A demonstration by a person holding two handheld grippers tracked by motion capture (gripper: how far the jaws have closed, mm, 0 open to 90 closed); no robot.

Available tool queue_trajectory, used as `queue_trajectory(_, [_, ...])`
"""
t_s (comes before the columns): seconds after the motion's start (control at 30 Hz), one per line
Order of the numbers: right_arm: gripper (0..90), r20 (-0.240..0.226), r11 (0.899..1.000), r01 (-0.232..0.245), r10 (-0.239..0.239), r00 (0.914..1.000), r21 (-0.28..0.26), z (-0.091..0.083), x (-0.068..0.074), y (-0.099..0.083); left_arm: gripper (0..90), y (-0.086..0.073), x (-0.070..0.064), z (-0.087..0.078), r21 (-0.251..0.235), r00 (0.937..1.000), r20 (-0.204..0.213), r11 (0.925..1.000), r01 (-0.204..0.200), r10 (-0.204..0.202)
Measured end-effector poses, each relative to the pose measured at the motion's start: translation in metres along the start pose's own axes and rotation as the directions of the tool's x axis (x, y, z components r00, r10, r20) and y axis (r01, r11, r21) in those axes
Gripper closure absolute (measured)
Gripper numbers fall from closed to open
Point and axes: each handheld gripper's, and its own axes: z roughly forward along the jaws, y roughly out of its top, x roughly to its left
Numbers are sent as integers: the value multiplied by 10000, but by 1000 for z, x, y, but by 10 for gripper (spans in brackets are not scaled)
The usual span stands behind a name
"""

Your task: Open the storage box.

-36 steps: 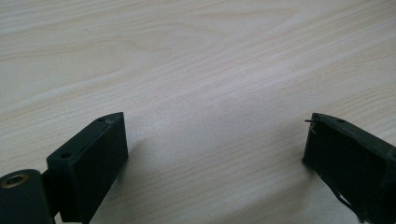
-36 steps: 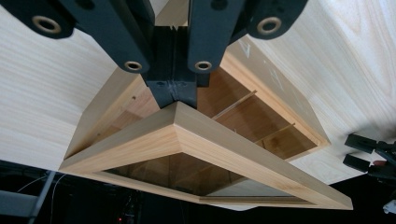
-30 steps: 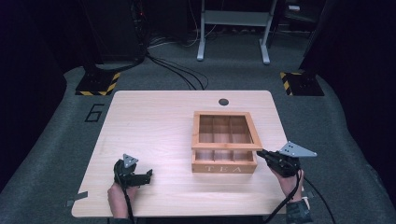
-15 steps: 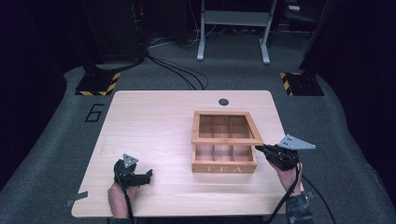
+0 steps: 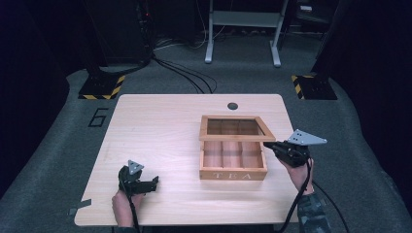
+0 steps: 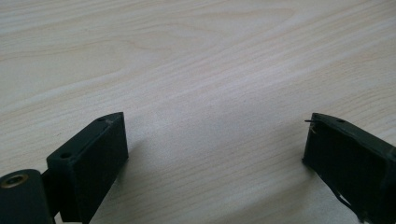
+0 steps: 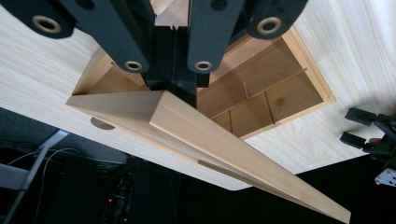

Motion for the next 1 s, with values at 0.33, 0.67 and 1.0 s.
queue_trajectory(0.33, [898,-191,10000,-55,54,9998,-58,9,-12,9,60,0,0,0,-2,10000,1,10000,0,0])
queue_trajectory(0.67, [898,-320,9993,-303,297,9990,-200,14,-23,18,61,0,0,0,8,10000,5,10000,-18,18])
queue_trajectory(1.0, [898,-295,9991,-299,290,9991,-295,18,-29,26,61,0,0,0,9,10000,5,10000,-20,20])
